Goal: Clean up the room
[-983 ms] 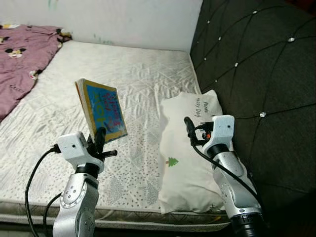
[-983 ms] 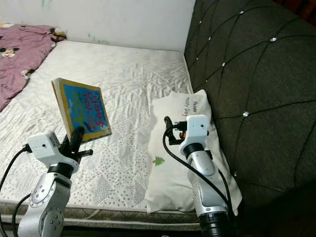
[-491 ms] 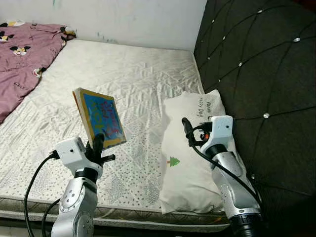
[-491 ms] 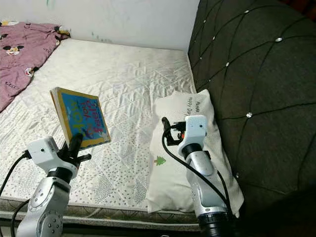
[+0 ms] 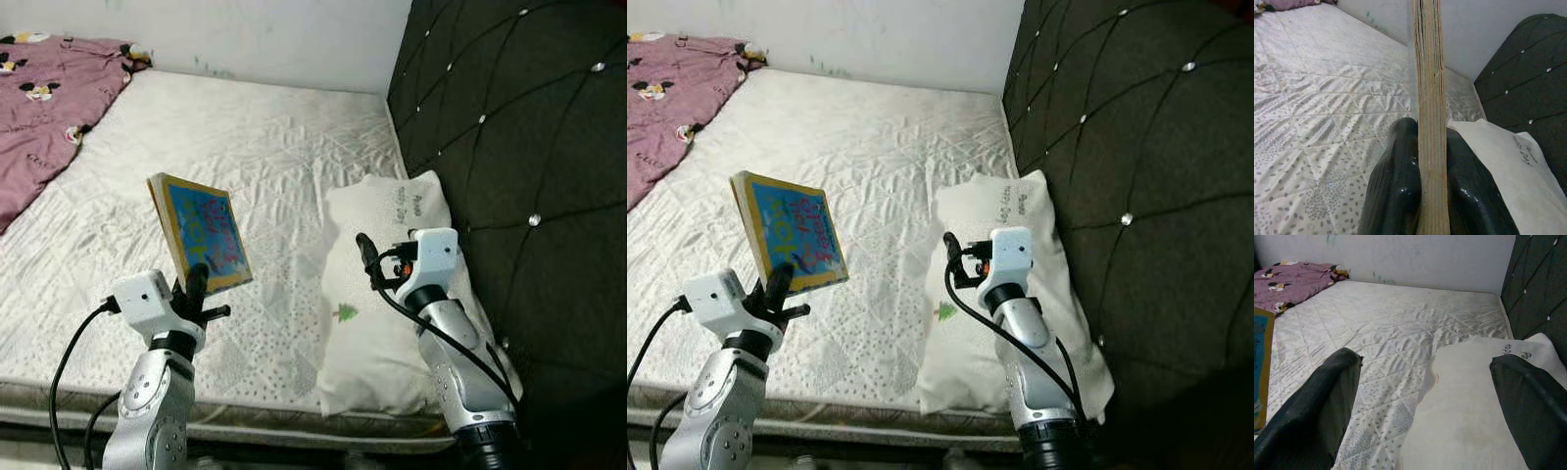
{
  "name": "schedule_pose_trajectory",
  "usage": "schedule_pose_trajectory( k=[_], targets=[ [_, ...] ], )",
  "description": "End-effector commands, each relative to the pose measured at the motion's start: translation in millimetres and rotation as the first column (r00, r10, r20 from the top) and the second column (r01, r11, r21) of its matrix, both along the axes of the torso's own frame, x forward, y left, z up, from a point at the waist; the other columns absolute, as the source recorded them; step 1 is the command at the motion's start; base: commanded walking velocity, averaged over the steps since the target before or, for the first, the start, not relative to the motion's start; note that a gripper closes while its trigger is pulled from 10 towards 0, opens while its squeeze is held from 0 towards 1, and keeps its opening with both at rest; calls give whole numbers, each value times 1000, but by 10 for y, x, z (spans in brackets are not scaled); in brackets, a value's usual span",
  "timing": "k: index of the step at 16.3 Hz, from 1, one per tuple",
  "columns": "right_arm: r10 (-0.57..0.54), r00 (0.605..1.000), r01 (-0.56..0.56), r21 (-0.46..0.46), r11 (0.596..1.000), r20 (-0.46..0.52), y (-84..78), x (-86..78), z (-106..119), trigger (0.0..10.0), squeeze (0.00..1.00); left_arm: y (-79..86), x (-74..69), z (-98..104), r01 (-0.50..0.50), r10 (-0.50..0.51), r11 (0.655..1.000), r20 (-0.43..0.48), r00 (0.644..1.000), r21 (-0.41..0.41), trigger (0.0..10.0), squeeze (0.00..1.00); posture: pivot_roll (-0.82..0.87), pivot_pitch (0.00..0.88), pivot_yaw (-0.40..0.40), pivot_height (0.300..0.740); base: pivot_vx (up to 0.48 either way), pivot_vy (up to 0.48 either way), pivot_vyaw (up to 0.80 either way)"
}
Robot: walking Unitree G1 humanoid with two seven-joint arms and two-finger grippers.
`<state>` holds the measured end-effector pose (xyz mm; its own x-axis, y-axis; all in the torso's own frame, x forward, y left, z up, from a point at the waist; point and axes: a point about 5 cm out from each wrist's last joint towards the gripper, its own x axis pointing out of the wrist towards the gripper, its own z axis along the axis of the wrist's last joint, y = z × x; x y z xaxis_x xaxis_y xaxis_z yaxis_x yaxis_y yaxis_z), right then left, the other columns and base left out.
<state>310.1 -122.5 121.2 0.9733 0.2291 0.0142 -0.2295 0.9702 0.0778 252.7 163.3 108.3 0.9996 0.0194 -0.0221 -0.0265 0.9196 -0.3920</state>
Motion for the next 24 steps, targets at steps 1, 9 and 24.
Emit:
schedule_pose_trajectory(
  k=[1, 9, 24],
  targets=[
    [-5, 1000, 5, -2, 1000, -3, -22, 4, -1, 10000, 0, -31, 19, 67, 14, -14, 1000, 31, 999, 1, 10000, 0, 8, 76, -76, 640, 0, 0, 0],
    [1, 1000, 0, -25, 1000, 1, -26, 39, -5, 10000, 0, -42, 33, 89, 8, -7, 1000, 39, 999, -10, 10000, 0, 9, 82, -77, 590, 0, 0, 0],
    [39, 999, -39, -52, 998, 2, 29, 43, -29, 10000, 0, -49, 39, 92, 2, -1, 1000, 40, 999, -24, 10000, 0, 4, 98, -84, 560, 0, 0, 0]
  ],
)
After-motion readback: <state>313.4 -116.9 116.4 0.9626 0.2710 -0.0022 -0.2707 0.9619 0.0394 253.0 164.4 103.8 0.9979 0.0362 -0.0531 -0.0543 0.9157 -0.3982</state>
